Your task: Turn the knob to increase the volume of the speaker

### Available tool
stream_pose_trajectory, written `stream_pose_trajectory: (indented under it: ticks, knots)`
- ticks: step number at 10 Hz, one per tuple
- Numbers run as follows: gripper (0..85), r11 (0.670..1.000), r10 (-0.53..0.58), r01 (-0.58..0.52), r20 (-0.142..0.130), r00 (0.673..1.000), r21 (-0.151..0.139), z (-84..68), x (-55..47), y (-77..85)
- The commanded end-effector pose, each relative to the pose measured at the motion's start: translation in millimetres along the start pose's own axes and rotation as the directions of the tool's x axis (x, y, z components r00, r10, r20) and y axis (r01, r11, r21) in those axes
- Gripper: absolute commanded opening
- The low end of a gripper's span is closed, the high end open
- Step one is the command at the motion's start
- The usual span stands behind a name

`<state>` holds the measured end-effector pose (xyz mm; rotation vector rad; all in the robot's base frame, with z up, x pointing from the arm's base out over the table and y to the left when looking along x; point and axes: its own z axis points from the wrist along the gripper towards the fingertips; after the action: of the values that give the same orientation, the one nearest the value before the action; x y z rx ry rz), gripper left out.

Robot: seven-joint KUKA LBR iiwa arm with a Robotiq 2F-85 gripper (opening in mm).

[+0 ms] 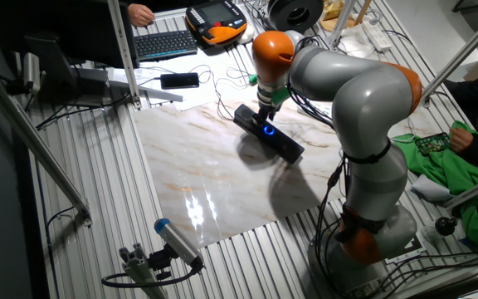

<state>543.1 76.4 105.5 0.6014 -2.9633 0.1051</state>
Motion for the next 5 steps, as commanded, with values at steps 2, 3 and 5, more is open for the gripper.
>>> stream_pose_trajectory:
  ticks: [2,3,5]
  knots:
    - [51.0,0.999,-0.04,0.04,0.003,0.999,0.007,0.1,-0.4,-0.1]
    - [51.0,0.999,-0.04,0.04,0.003,0.999,0.007,0.4,-0.8,-0.1]
    - [51.0,0.999,-0.034,0.034,0.0,0.999,0.001,1.8,-3.0,-1.1]
